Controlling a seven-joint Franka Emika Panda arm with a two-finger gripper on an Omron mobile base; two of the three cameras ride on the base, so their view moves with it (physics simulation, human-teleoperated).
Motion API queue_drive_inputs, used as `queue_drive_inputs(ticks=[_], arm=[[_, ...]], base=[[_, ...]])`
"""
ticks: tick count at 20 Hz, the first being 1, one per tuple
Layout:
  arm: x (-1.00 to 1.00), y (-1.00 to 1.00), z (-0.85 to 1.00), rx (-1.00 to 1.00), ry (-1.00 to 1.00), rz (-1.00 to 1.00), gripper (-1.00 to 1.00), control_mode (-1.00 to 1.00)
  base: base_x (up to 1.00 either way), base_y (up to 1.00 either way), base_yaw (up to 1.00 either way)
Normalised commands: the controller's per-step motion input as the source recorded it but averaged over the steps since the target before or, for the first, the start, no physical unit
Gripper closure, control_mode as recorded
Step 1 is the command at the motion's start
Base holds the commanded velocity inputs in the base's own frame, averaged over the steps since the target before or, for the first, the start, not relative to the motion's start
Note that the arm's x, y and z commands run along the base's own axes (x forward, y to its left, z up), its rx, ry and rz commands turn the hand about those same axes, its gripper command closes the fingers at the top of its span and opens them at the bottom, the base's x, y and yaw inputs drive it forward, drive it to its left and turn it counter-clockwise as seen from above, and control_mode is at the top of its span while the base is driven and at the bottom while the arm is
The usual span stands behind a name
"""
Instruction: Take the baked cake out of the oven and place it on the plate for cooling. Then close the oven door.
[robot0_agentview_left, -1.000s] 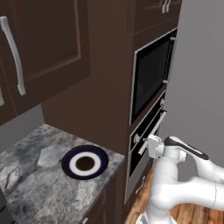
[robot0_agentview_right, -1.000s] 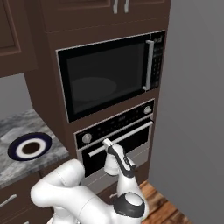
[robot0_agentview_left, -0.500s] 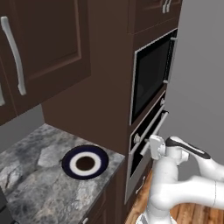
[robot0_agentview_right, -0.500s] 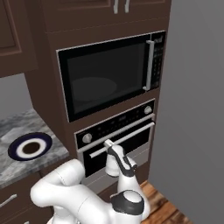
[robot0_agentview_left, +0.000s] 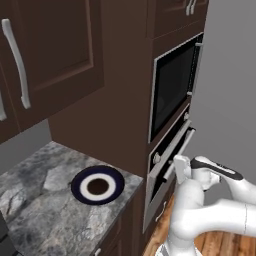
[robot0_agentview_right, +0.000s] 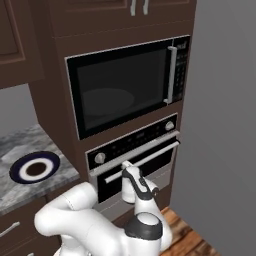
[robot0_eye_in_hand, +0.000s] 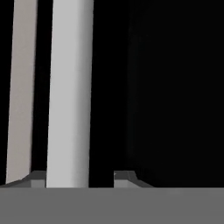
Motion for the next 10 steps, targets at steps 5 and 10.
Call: queue_drive_inputs(ticks=[5, 10], arm=[[-0.23, -1.0, -0.64, 0.0, 0.07, -0.08, 1.0, -1.0], [-0.38, -1.0, -0.73, 0.0, 0.06, -0.11, 1.0, -1.0]], base=[[0.0, 0.0, 0.0], [0.0, 0.0, 0.0]])
